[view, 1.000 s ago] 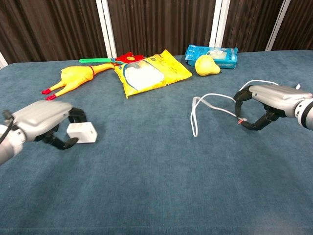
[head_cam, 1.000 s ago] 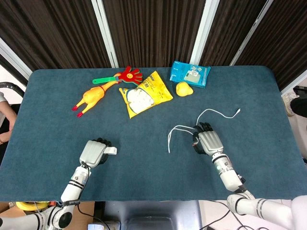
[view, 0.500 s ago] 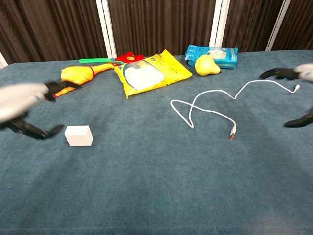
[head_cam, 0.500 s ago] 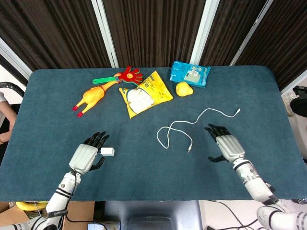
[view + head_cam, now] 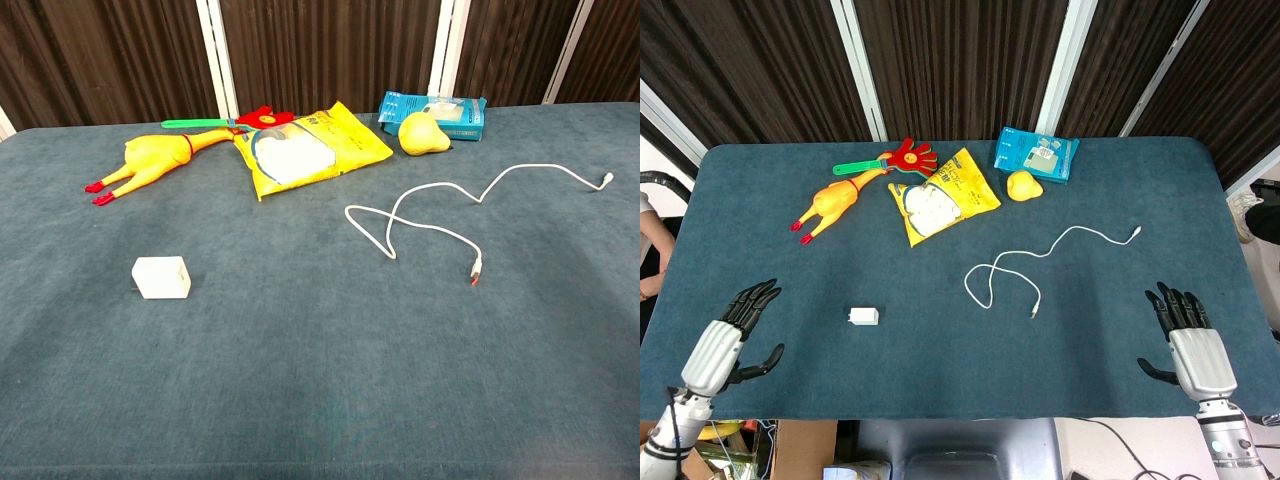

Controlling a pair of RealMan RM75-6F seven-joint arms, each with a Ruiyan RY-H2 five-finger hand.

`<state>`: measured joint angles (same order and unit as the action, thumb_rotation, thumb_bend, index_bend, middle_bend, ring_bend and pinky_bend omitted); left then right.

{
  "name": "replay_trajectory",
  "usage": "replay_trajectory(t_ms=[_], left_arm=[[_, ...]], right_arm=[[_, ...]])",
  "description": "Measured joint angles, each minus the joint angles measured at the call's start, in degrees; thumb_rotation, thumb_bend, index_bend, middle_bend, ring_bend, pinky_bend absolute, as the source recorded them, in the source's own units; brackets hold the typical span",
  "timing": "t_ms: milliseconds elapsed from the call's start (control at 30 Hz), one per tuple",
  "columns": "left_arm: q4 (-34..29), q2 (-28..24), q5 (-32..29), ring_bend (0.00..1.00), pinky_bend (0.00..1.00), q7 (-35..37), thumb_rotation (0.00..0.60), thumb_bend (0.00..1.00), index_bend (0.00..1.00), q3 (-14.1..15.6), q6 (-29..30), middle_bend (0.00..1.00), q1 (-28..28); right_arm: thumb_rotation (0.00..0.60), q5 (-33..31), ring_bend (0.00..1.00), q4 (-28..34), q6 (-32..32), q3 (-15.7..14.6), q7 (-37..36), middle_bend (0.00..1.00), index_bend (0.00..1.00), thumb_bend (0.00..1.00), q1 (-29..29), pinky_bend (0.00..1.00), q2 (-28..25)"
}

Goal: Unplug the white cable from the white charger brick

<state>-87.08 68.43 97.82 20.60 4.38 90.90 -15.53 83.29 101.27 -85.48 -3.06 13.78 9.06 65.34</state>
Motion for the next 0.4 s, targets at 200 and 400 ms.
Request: replay_trajectory(t_ms=[200,400], left_arm=[[10.25,1.1,0.77,0.0,0.04,7.71,0.6,0.42,0.0,1.95,7.1,0.0,5.54],[21.06,4.04,-0.03,0.0,0.03,12.12,0.6,0.42,0.0,1.35,13.92,0.0,10.01]], right_arm=[[0.6,0.97,0.0,-3.17,-4.19,-0.01,1.65,0.0,0.0,0.29,-3.17,0.0,2.7],[0.6,2.41,0.0,-3.77,-4.04,0.21,2.16,0.0,0.0,0.29,-4.29,0.0,3.27]])
